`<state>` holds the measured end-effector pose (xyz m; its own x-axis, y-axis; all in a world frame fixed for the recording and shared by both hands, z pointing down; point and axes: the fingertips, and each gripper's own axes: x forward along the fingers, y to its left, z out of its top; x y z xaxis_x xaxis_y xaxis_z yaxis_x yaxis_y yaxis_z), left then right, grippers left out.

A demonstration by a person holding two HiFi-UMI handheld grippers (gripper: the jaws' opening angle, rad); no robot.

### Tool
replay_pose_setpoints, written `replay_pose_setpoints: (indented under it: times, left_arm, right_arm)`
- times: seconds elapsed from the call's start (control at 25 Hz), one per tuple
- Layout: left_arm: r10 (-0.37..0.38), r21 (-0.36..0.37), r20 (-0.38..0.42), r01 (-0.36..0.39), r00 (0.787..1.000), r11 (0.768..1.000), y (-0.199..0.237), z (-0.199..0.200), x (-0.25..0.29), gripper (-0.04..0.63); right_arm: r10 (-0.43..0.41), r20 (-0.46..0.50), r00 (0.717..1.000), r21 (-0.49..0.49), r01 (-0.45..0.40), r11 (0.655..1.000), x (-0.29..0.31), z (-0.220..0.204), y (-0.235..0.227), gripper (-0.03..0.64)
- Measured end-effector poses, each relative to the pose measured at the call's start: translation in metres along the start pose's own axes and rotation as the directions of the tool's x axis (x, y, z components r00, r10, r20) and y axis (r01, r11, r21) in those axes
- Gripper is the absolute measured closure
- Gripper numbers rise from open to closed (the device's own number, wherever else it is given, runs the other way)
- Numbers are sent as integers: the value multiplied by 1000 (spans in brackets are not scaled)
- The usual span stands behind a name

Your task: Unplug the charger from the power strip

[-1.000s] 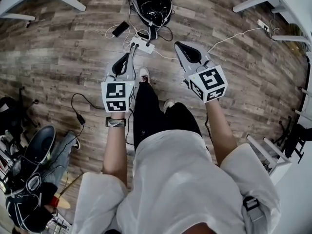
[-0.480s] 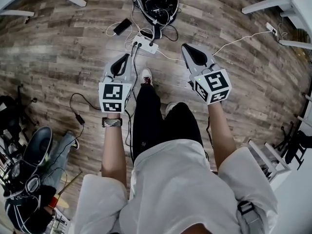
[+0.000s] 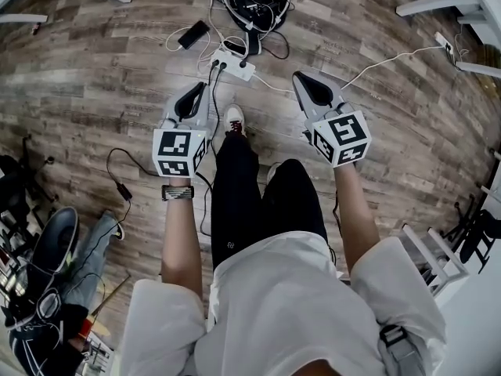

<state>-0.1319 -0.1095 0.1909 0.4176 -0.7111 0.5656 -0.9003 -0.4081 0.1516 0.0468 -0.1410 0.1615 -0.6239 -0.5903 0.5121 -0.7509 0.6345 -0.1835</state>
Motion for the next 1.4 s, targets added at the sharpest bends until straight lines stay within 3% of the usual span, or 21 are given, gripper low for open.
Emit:
replay_pose_setpoints:
  times: [0.2, 0.68, 1.16, 1.4]
  left_arm:
    - [6, 17, -24, -5, 1000, 1000, 2, -27, 18, 580]
    - [9, -37, -67, -11, 998, 999, 22, -97, 64, 574]
    - [7, -5, -86, -7, 996, 1000, 35, -155, 119, 554]
    - [-7, 14, -102, 8, 995, 1000, 34, -194, 143, 531]
  right_arm:
    - [0, -10, 1000, 8, 0, 1000, 16, -26, -2, 615]
    - [48, -73, 996, 8, -48, 999, 71, -100, -3, 615]
    - [31, -76, 997, 5, -30, 1000, 116, -159, -27, 615]
    - [-9, -88, 996, -83, 2, 997, 136, -200, -33, 615]
